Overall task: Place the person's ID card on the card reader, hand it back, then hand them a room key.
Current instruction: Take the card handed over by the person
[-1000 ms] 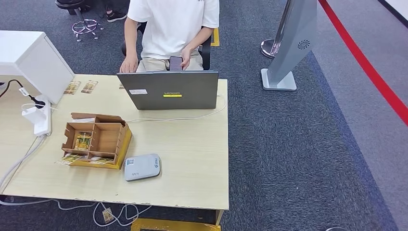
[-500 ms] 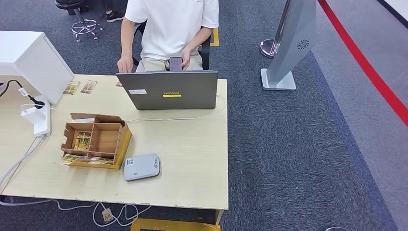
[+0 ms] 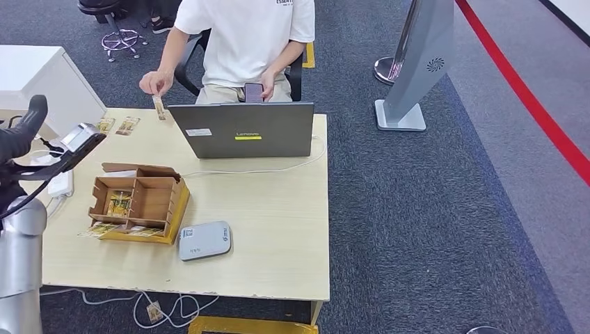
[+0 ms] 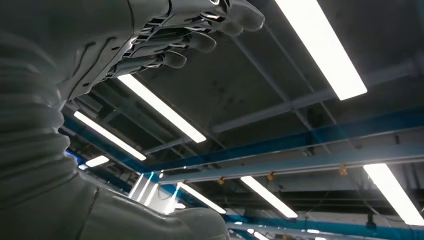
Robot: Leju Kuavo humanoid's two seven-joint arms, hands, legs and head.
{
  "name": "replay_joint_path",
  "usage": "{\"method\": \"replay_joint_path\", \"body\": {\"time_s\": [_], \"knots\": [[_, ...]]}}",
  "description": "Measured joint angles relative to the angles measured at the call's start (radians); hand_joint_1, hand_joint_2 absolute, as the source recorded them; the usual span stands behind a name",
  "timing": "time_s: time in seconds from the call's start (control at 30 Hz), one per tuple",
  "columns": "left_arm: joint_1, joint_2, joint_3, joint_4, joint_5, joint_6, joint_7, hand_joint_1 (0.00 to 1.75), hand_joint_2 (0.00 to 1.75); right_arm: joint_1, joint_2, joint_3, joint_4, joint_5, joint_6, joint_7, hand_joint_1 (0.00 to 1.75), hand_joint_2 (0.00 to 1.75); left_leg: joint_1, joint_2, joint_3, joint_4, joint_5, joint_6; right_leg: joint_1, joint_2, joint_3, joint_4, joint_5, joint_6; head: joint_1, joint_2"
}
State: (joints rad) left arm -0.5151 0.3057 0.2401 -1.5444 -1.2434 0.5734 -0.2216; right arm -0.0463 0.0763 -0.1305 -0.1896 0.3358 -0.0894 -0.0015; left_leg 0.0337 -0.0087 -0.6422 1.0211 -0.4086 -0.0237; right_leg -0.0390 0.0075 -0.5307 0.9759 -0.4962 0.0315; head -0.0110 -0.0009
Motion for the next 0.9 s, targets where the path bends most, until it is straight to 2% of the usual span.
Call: {"method": "replay_joint_path", "body": {"time_s": [0.13,0.27,0.4,0.9], "knots": [[-0.098,0.023,-0.131,0.117,-0.053,-0.012,0.126,0.00,1.75,-0.001,0.002,0.001,0.000,0.005,-0.003,-0.002,0.00,0.00,-0.001,0.000,-0.001,0.000,0.000,0.000,0.000,0.000,0.000,0.000,0.000,0.001,0.001,0.000],[-0.149,0.029,-0.208,0.215,-0.057,0.005,0.160,0.00,1.75,-0.001,0.004,0.001,0.000,0.010,-0.004,-0.010,0.00,0.00,-0.001,0.002,-0.002,0.000,0.000,0.000,-0.001,0.003,0.000,0.000,0.001,0.001,0.000,0.000],[-0.169,0.029,-0.236,0.270,-0.053,0.015,0.163,0.00,0.00,-0.001,0.005,0.001,0.000,0.011,-0.005,-0.012,0.00,0.00,-0.001,0.002,-0.002,0.000,0.000,0.000,-0.001,0.003,0.000,0.000,0.000,0.001,0.000,0.000],[-0.177,0.020,-0.294,0.347,-0.046,0.044,0.157,0.00,0.00,0.000,0.005,0.004,0.000,0.032,-0.017,0.005,0.00,0.00,-0.001,0.003,-0.002,0.000,-0.001,0.001,-0.001,0.003,-0.002,0.000,0.000,0.001,0.000,0.000]]}}
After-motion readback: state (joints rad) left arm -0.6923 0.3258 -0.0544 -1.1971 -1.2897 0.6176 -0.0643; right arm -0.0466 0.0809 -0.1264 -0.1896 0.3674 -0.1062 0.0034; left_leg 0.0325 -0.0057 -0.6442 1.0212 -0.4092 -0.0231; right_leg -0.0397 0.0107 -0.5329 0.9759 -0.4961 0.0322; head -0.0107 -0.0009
